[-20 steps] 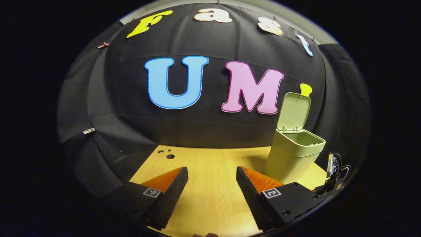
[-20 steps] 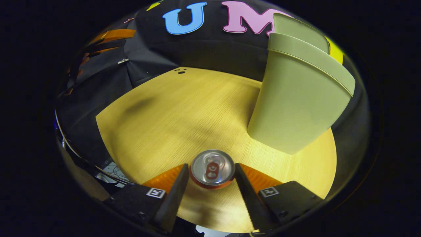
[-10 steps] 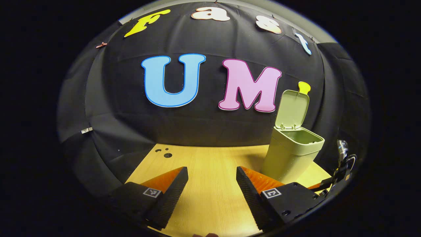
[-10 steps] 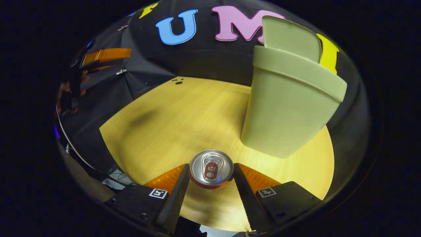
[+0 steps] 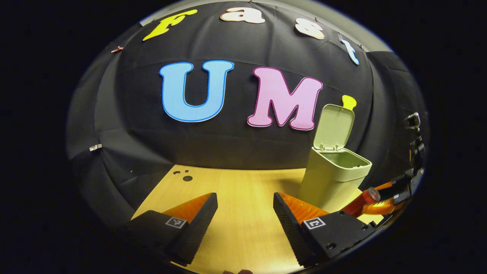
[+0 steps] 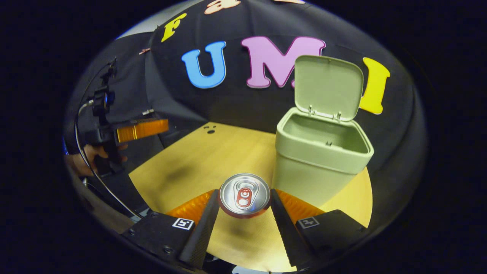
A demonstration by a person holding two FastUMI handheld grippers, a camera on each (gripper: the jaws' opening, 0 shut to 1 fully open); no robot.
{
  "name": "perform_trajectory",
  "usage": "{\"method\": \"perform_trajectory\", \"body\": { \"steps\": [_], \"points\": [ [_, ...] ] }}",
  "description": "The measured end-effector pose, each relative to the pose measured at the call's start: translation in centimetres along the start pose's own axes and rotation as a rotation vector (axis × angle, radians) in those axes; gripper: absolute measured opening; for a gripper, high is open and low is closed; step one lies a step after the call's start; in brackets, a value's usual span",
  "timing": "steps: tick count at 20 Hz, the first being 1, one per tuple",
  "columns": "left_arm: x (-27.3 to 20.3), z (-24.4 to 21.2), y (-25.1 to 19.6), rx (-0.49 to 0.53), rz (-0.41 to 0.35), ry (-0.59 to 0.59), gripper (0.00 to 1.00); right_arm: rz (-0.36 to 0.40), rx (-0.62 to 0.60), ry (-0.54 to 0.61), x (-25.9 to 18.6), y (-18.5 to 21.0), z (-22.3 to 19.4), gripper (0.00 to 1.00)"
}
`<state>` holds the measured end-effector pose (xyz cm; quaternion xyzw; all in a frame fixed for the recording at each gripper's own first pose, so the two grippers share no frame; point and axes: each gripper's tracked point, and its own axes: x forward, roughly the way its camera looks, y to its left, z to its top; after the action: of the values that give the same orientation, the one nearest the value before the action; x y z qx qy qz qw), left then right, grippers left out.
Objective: Press the lid of the desktop garbage bin to open it, pick up the crumpled paper on the desktop and throw it into the bin, then pick up the pop can on the desktop and drop it into the bin, and finally close the garbage bin lid.
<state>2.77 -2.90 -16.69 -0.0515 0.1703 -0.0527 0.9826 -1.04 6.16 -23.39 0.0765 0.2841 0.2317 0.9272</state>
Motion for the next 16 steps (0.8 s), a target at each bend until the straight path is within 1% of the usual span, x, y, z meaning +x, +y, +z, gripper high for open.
{"method": "perform_trajectory", "body": {
  "steps": [4,8,12,14,16],
  "points": [
    [0.1,0.0,-0.2,0.005,-0.005,-0.001,0.95,-0.009,0.044,-0.101,-1.2,-1.5,5.7,0.83],
    [-0.1,-0.2,0.0,0.004,-0.001,0.003,0.95,-0.018,0.097,-0.201,-2.2,-4.3,11.0,0.83],
    [-0.4,0.1,0.0,0.0,-0.001,-0.004,0.95,-0.093,0.078,-0.242,-2.0,-8.5,13.8,0.83],
    [-0.4,0.2,0.0,0.005,-0.001,-0.006,0.95,-0.137,0.068,-0.232,-1.4,-10.3,14.4,0.82],
    [-0.4,0.2,-0.1,0.009,0.0,-0.005,0.95,-0.183,0.067,-0.2,-0.6,-12.7,14.4,0.83]
  ]
}}
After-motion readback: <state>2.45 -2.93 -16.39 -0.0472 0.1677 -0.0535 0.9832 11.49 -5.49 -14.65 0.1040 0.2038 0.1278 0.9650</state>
